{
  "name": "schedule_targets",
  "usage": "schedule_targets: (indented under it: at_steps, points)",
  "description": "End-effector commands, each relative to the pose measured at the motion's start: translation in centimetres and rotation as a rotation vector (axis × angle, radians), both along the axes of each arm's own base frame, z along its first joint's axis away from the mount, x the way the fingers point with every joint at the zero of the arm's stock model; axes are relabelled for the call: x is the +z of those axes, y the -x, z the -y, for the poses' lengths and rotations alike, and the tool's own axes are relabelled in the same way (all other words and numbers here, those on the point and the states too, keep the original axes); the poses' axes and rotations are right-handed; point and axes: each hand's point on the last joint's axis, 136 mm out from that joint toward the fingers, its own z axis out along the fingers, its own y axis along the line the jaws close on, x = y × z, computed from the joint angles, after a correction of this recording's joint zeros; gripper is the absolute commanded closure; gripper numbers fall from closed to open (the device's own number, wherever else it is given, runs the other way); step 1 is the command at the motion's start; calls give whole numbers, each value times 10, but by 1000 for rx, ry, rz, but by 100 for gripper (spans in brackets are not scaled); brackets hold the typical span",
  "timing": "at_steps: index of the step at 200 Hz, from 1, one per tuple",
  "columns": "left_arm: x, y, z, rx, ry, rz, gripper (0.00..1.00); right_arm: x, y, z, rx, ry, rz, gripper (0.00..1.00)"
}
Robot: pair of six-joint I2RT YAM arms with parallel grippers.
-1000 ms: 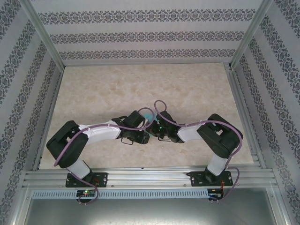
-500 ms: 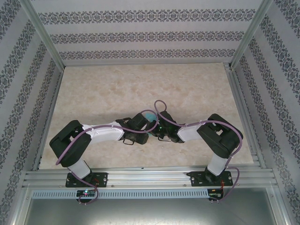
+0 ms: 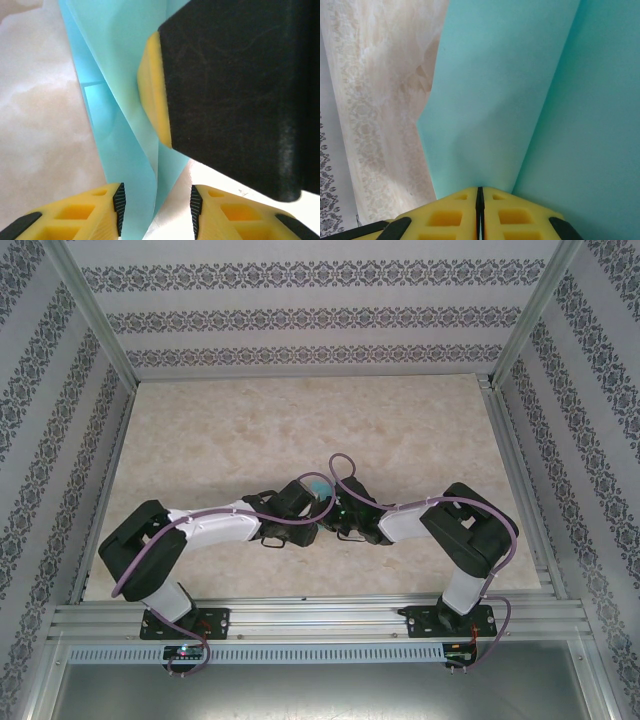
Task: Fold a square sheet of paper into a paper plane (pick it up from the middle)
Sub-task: Fourth fold the wing at the center of the table.
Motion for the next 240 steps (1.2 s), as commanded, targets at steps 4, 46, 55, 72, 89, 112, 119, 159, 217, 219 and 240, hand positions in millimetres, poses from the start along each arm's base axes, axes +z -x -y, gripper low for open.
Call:
schedule_targets:
  at_steps: [4,46,55,72,89,112,119,159,217,219,240]
  points:
    - [-4,-1,1,-27,-24,31,59,-2,-1,2,-13,2,-8,90]
    - [-5,-6,-1,-34,-49,56,61,-2,-2,1,-12,2,-8,90]
    - [-6,-6,0,-40,-49,57,61,-2,-2,1,-13,1,-8,90]
    - [-9,-6,0,-47,-56,53,61,-2,-2,1,-13,1,-9,90]
    - [-11,-4,1,-56,-48,46,61,-1,-2,1,-14,1,-7,90]
    - [-10,-1,3,-65,-29,41,60,-2,-2,2,-15,5,-9,90]
    - [-11,-2,1,-62,-38,45,60,-1,-2,2,-15,4,-8,89]
    - [-14,-5,-5,-52,-77,56,66,-2,-1,3,-16,5,-10,90]
    - [-18,-5,-7,-57,-93,58,74,-1,-1,4,-18,7,-8,89]
    - [-18,-5,-7,-59,-92,59,74,-1,0,4,-17,8,-10,89]
    - [-18,-6,-8,-56,-98,61,77,-2,0,4,-16,9,-11,89]
